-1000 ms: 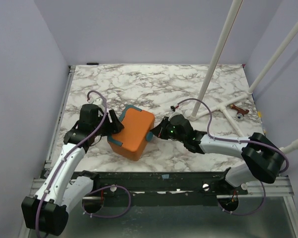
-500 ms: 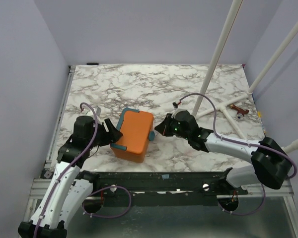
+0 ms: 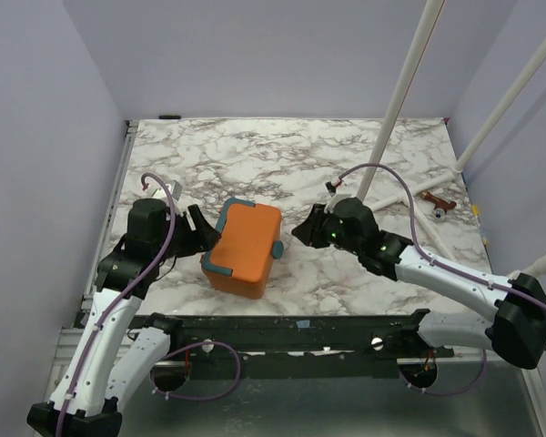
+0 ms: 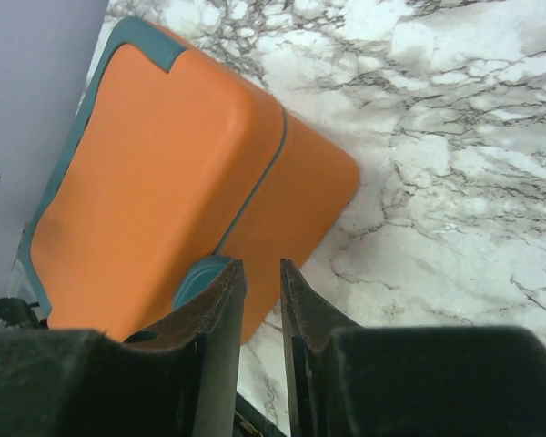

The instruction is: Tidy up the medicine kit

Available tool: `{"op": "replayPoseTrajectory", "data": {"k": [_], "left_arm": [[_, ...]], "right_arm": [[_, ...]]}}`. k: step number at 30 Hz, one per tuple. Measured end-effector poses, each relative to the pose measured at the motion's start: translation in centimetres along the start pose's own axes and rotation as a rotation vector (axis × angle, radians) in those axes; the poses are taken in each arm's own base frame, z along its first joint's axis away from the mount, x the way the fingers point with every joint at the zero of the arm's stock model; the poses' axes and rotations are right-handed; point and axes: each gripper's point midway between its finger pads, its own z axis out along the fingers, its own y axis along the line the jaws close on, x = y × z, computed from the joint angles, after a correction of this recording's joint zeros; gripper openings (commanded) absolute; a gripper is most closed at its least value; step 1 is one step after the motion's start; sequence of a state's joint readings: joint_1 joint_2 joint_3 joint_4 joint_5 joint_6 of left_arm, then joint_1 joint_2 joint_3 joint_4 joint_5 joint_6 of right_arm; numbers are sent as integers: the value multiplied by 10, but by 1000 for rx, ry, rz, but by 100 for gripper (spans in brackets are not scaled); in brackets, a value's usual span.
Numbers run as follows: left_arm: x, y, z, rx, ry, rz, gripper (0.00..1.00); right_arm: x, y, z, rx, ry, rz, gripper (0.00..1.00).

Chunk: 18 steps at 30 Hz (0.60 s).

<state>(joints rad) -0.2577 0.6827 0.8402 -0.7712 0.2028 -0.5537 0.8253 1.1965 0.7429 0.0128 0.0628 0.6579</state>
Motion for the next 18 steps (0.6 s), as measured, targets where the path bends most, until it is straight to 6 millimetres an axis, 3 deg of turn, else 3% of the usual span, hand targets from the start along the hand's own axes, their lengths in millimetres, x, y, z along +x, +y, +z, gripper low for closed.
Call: {"op": "replayPoseTrajectory", "data": {"k": [6,18], "left_arm": [[-10,-14,2,47,19,55,65],[14,-40,25,142,150,148,66]], "right_arm": [[10,13,-3,-62,61,47,32],[22,32,0,-127,124,154,28]]}}
